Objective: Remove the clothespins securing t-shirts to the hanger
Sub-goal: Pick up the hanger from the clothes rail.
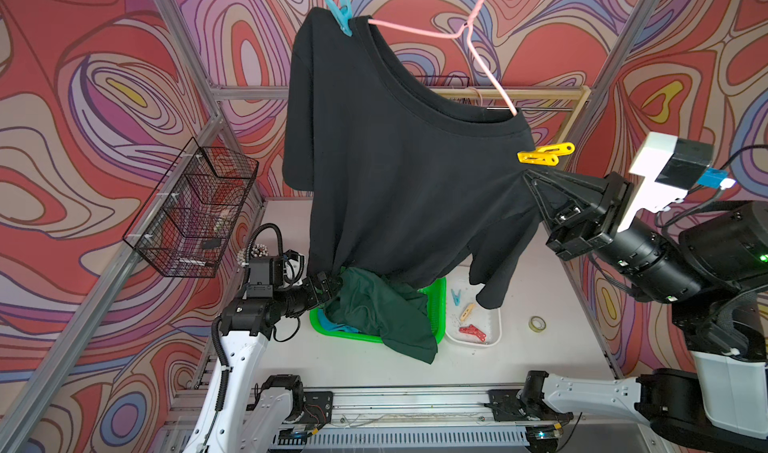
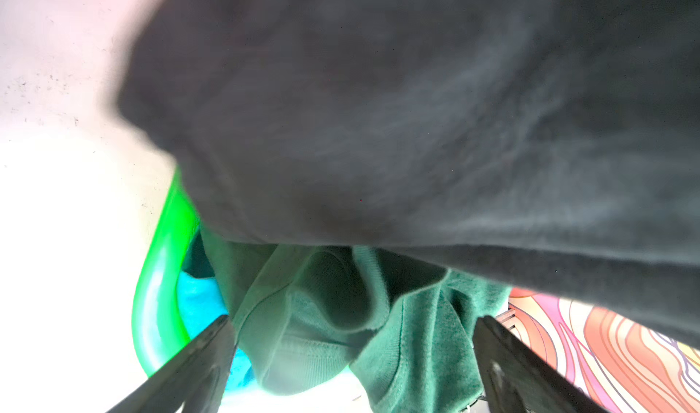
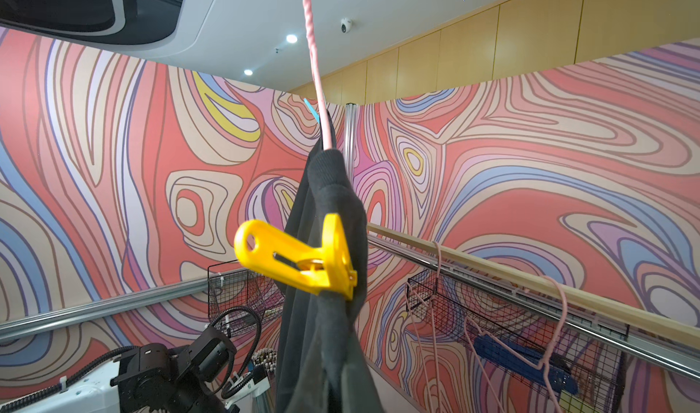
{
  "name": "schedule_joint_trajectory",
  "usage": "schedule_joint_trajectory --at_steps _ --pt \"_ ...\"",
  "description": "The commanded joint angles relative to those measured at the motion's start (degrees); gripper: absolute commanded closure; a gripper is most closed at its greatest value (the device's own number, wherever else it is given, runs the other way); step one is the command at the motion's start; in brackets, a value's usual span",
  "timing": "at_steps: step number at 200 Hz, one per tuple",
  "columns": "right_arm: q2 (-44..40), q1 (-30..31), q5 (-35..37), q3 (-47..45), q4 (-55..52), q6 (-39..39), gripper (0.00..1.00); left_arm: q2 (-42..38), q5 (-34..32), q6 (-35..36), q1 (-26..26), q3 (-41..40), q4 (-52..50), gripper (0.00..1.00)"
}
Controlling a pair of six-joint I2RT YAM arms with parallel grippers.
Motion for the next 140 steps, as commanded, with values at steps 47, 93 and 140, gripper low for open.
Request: schedule_joint_trajectory --at_steps 47,93,140 --pt "-3.9 0.2 3.7 -3.0 -1.9 2.8 1.0 -1.7 -0.3 -0.1 0.3 0.8 0.0 0.0" --pt "-5.5 0.2 3.0 -8.6 -2.8 4.6 1.0 -2.2 -0.1 0.0 0.3 0.8 -0.7 0.0" --pt "-5.7 0.2 -2.6 -13.8 -3.7 6.8 1.0 -3.4 -1.0 0.3 0.3 0.2 -1.1 0.0"
